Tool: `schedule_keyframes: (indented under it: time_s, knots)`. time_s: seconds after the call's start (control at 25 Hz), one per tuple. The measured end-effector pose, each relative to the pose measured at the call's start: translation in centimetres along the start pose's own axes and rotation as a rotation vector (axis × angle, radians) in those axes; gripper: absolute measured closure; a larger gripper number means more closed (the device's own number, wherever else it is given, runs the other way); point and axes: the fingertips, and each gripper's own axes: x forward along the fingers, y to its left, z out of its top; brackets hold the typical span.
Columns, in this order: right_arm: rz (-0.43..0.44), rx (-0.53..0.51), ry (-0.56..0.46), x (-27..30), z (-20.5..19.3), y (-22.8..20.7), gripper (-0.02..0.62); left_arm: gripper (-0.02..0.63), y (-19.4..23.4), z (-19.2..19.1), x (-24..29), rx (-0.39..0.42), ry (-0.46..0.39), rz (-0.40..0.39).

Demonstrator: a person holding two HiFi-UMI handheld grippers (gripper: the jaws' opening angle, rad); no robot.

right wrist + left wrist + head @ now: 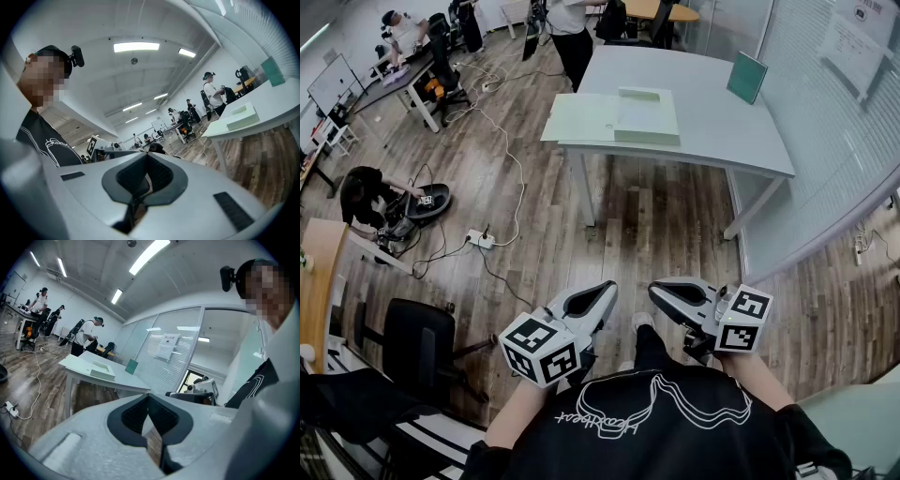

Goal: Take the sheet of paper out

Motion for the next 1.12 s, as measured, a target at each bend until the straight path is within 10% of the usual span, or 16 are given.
schedule_keyframes:
  time_s: [1.12]
  knots:
    - [0.004, 0.089, -0.036, -1.2, 4.0, -8.4, 0.586, 0.594, 2.4, 2.4, 8.7, -0.025, 0.053, -0.006]
